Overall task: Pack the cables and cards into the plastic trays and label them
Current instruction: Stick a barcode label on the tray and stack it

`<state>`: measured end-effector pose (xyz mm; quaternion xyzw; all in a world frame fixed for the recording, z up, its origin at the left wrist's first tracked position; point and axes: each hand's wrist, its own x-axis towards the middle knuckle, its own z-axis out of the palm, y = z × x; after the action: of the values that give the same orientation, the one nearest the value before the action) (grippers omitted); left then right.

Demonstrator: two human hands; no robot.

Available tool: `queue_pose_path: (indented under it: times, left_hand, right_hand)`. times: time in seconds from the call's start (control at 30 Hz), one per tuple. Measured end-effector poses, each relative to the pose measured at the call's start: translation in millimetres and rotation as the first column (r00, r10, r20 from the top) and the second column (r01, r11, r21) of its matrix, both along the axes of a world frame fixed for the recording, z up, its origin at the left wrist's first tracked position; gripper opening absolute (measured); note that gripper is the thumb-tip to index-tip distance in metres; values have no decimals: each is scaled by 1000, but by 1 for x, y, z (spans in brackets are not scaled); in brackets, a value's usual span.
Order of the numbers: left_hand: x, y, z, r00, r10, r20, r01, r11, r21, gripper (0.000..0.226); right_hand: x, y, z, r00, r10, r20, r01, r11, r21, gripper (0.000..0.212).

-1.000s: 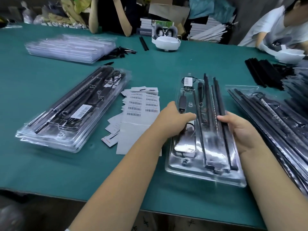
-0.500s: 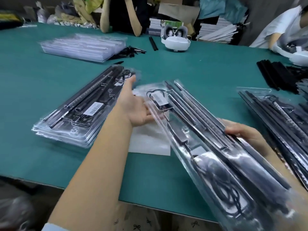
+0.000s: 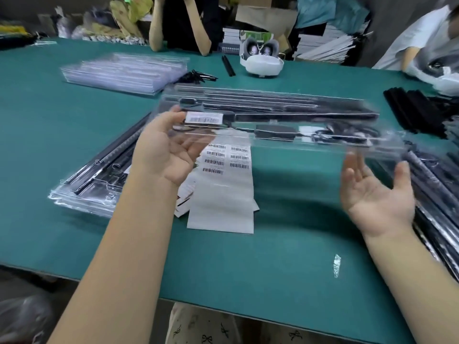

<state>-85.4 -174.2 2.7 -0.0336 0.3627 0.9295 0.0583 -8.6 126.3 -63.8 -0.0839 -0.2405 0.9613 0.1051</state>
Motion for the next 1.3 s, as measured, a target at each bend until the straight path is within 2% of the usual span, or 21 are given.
queue_pose_path:
  times: [0.07, 0.13, 0.23, 0.3, 0.37, 0.47, 0.53, 0.6, 0.67, 0.7, 0.73, 0.8, 0.87, 0.9, 0.97, 1.07, 1.13, 1.2, 1.23, 1.3]
  left_hand:
    - [12, -3, -5, 996, 67, -56, -69, 997, -33, 26]
    - [27, -9, -12, 991, 82, -107, -87, 995, -49, 18]
    - [45, -28, -25, 990, 74, -121, -84, 994, -75, 23]
    - [51, -44, -29, 988, 90, -122, -111, 979, -171, 30]
    - [57, -61, -31, 989, 101, -110, -122, 973, -197, 36]
    - [64, -73, -33, 986, 135, -94, -146, 982, -118, 38]
    - [67, -69, -36, 973, 214, -84, -220, 972, -81, 34]
    - [73, -56, -39, 948, 291, -126, -301, 951, -66, 39]
    - [80, -44, -44, 909, 346, -232, -374, 923, -89, 41]
    - [84, -41, -47, 888, 360, -288, -403, 909, -109, 39]
    - [87, -41, -49, 874, 362, -323, -414, 904, -108, 38]
    - [89, -46, -51, 892, 336, -303, -370, 927, -60, 31]
    - [87, -57, -52, 938, 295, -181, -308, 950, -46, 24]
    - [86, -64, -53, 947, 301, -109, -314, 940, -130, 27]
    - [81, -81, -57, 941, 336, -41, -320, 844, -432, 29]
    - [71, -103, -63, 926, 372, -62, -291, 601, -744, 28]
    - [67, -115, -71, 896, 418, -151, -305, 330, -893, 38]
    - [65, -123, -79, 840, 454, -297, -328, -12, -945, 39]
    - [63, -126, -82, 794, 492, -358, -357, -99, -929, 40]
    - [55, -135, -87, 704, 595, -388, -431, -75, -899, 38]
  right_hand:
    - [0, -7, 2, 999, 31, -41, -31, 1000, 2, 72]
    - [-3, -17, 0, 999, 40, 20, -42, 993, 112, 69]
    - [-13, -29, -1, 993, -47, 105, 4, 927, 376, 23]
    - [-20, -35, 2, 979, -143, 145, 44, 844, 535, 15]
    - [-27, -46, 11, 979, -104, 173, -3, 849, 529, 8]
    - [-35, -79, 26, 988, 44, 146, -103, 898, 429, 5]
    - [-37, -116, 37, 977, 164, 133, -206, 877, 433, 15]
    - [-38, -159, 45, 949, 270, 166, -317, 792, 522, 54]
    - [-38, -198, 46, 923, 314, 222, -382, 689, 616, 91]
    - [-41, -214, 43, 925, 303, 231, -379, 674, 634, 92]
    - [-45, -225, 39, 936, 272, 223, -351, 669, 656, 83]
    - [-55, -238, 35, 954, 205, 218, -299, 612, 732, 69]
    - [-68, -242, 32, 964, 173, 202, -264, 525, 809, 85]
    - [-74, -242, 31, 969, 161, 189, -245, 498, 832, 91]
    - [-82, -242, 27, 974, 146, 171, -221, 472, 853, 93]
    - [-88, -246, 17, 967, 168, 193, -245, 394, 886, 92]
    - [-90, -249, 12, 964, 174, 201, -249, 323, 913, 87]
    - [-91, -253, 9, 963, 174, 204, -244, 247, 938, 89]
    - [-92, -254, 8, 962, 174, 210, -245, 214, 946, 91]
    - [-93, -256, 7, 960, 175, 220, -248, 159, 956, 90]
